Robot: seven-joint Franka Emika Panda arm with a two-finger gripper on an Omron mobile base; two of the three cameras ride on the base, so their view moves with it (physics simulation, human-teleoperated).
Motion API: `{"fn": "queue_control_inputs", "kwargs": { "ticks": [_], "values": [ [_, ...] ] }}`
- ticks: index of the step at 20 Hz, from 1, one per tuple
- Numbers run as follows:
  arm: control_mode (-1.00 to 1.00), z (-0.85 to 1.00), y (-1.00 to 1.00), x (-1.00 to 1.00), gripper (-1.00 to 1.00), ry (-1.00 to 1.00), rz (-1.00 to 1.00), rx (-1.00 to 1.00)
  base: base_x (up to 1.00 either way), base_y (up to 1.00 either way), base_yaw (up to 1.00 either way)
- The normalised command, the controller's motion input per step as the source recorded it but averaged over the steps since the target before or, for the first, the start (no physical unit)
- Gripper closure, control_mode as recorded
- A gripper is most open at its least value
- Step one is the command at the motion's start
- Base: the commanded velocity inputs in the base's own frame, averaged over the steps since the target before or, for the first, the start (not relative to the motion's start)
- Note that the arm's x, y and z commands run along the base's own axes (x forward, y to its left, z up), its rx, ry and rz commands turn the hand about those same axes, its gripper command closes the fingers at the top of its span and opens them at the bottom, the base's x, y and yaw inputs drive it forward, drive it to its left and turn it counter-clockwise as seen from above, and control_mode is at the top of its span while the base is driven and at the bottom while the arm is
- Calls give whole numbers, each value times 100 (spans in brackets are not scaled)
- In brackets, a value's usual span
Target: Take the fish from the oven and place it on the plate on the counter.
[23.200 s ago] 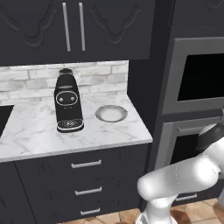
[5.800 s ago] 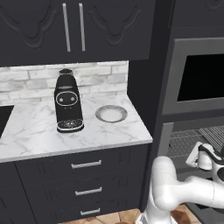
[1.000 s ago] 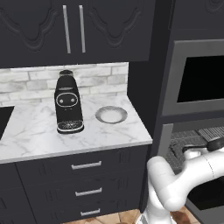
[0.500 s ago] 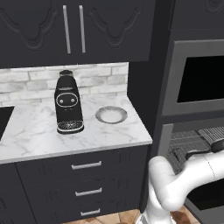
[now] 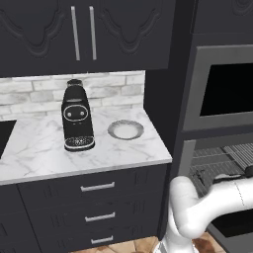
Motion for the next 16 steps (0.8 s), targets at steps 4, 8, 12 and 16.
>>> {"fn": "queue_control_inputs", "kwargs": {
  "ticks": [4, 8, 12, 16],
  "values": [
    [-100, -57, -9, -100, 100, 0, 8, 2, 0, 0, 0],
    [-100, -55, -9, -100, 100, 0, 8, 1, 0, 0, 0],
    [-100, -42, -3, -100, 100, 13, 12, 0, 0, 0, 0],
    [-100, -36, 0, -93, 100, 27, 14, 0, 0, 0, 0]
  ]
}}
